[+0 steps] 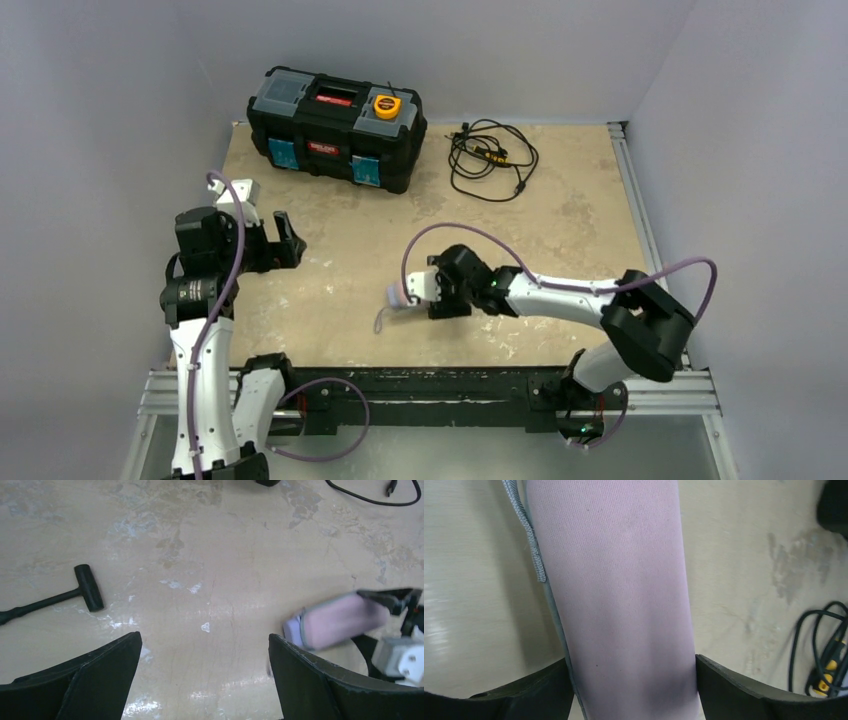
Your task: Open the umbrella
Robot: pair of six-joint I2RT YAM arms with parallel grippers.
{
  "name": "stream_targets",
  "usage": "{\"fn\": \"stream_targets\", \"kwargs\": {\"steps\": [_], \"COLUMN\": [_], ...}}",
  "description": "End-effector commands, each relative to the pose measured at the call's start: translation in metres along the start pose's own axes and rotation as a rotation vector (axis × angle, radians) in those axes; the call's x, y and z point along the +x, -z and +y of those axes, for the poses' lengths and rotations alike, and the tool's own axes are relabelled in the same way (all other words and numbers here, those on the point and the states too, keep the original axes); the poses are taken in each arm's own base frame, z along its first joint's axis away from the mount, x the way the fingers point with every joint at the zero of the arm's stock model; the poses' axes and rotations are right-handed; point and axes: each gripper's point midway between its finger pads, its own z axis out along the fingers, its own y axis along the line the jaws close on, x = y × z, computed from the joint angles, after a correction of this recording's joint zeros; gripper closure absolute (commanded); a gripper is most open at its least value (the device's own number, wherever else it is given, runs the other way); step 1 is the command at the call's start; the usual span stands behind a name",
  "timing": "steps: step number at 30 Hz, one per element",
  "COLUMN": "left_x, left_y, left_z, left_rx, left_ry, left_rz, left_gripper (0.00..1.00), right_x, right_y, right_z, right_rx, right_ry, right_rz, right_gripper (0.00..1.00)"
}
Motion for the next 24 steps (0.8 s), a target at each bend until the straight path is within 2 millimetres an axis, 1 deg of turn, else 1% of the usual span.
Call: {"fn": "stream_targets", "kwargs": {"steps": [1, 2, 3, 4, 5, 6, 7, 9, 10, 12, 14, 16, 17, 19, 22, 24], "left_x": [0.011, 0.015, 0.019, 0.023, 0.026, 0.029, 0.032, 0.040, 0.041, 0.042, 0.036, 0.025, 0.019, 0.014, 0.014, 0.013], "left_y": [-0.013, -0.017, -0.019, -0.022, -0.025, -0.028, -0.031, -0.042, -0.047, -0.061, -0.079, -0.095, -0.103, -0.121, -0.147, -0.176], "left_z": [-0.015, -0.018, -0.026, -0.030, -0.035, -0.038, -0.041, -0.043, -0.045, -0.050, -0.059, -0.074, -0.084, -0.102, -0.125, -0.133], "left_rx": [0.111, 0.140, 0.193, 0.229, 0.263, 0.293, 0.318, 0.348, 0.357, 0.363, 0.371, 0.423, 0.463, 0.555, 0.671, 0.680], "left_ry": [0.035, 0.040, 0.041, 0.037, 0.028, 0.010, -0.019, -0.107, -0.162, -0.264, -0.360, -0.461, -0.510, -0.581, -0.668, -0.705], "left_rz": [0.030, 0.040, 0.050, 0.056, 0.062, 0.068, 0.077, 0.109, 0.116, 0.129, 0.113, 0.089, 0.071, 0.073, 0.112, 0.147], "left_gripper": [0.02, 0.02, 0.03, 0.03, 0.03, 0.03, 0.04, 0.04, 0.04, 0.05, 0.07, 0.09, 0.10, 0.12, 0.13, 0.12], "right_x": [-0.021, -0.024, -0.025, -0.027, -0.024, -0.020, -0.016, -0.006, 0.002, 0.009, 0.013, 0.011, 0.008, 0.002, -0.004, 0.002], "right_y": [-0.013, -0.015, -0.017, -0.012, -0.006, 0.000, 0.010, 0.027, 0.036, 0.052, 0.069, 0.082, 0.089, 0.100, 0.112, 0.117], "right_z": [-0.117, -0.137, -0.156, -0.172, -0.184, -0.192, -0.195, -0.183, -0.170, -0.144, -0.127, -0.110, -0.106, -0.100, -0.095, -0.097], "right_rx": [0.273, 0.315, 0.363, 0.409, 0.439, 0.451, 0.447, 0.384, 0.338, 0.274, 0.241, 0.186, 0.169, 0.132, 0.090, 0.083], "right_ry": [0.024, 0.005, -0.014, -0.023, -0.027, -0.034, -0.044, -0.058, -0.067, -0.088, -0.187, -0.333, -0.426, -0.611, -0.853, -0.987], "right_rz": [-0.065, -0.066, -0.074, -0.088, -0.086, -0.077, -0.074, -0.073, -0.064, -0.072, -0.076, -0.091, -0.104, -0.123, -0.145, -0.165], "right_gripper": [0.18, 0.13, 0.06, 0.02, 0.01, 0.01, 0.01, 0.01, 0.01, 0.01, 0.01, 0.02, 0.03, 0.04, 0.04, 0.06]}}
